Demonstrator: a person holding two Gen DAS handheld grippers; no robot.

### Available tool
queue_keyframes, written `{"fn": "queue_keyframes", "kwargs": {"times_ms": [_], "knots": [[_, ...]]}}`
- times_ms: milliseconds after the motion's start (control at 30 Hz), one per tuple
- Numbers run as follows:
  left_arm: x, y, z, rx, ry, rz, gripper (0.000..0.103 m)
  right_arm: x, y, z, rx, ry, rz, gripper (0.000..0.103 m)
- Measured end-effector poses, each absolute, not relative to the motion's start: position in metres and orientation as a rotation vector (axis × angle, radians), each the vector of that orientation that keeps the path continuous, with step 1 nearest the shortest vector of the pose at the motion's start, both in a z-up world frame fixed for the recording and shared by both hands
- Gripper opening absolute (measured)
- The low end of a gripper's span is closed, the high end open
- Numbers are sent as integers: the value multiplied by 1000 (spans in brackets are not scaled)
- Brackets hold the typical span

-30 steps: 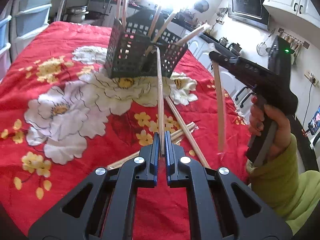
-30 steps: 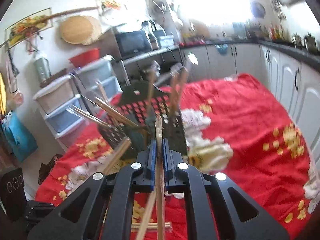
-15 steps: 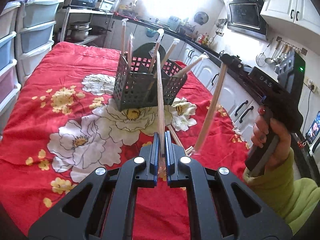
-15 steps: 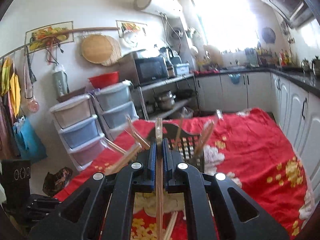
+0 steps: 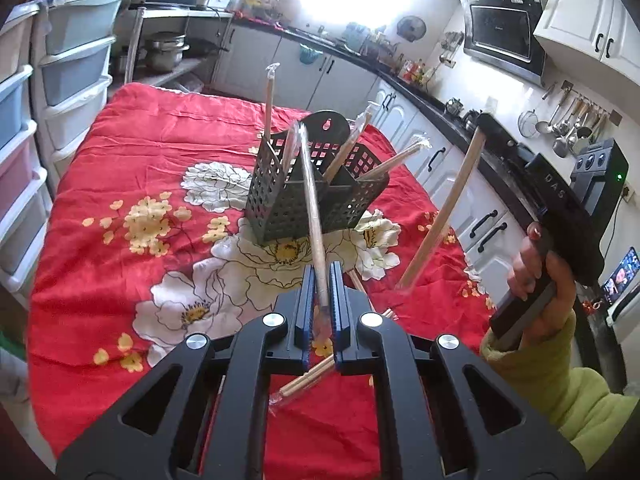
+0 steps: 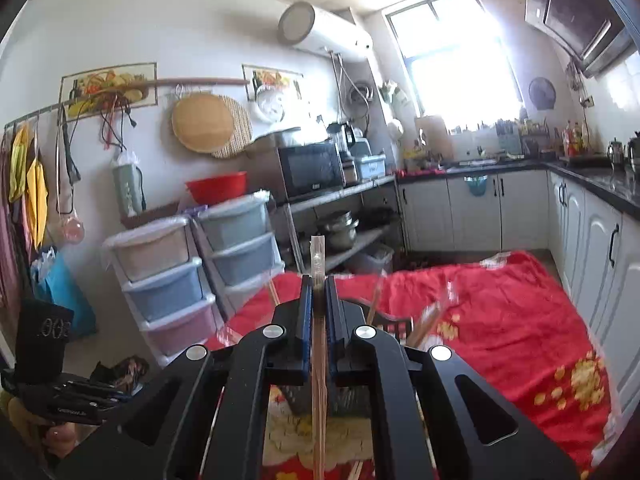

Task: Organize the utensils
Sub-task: 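Lift both held chopsticks upright and carry them above the caddy, then lower both held chopsticks into the green caddy compartments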

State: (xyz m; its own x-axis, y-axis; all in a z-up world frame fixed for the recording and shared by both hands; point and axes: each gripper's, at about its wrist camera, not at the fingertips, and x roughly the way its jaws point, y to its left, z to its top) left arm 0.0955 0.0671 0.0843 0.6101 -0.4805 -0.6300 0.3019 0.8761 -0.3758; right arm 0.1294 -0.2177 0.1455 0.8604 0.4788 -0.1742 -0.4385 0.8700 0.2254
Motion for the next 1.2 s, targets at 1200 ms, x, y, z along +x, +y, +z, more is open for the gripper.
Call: {"fn": "queue_keyframes", "kwargs": {"times_ms": [1200], "knots": [[221, 29, 152, -190, 663, -368, 3, 187, -216, 199, 112, -98, 394, 6]]}}
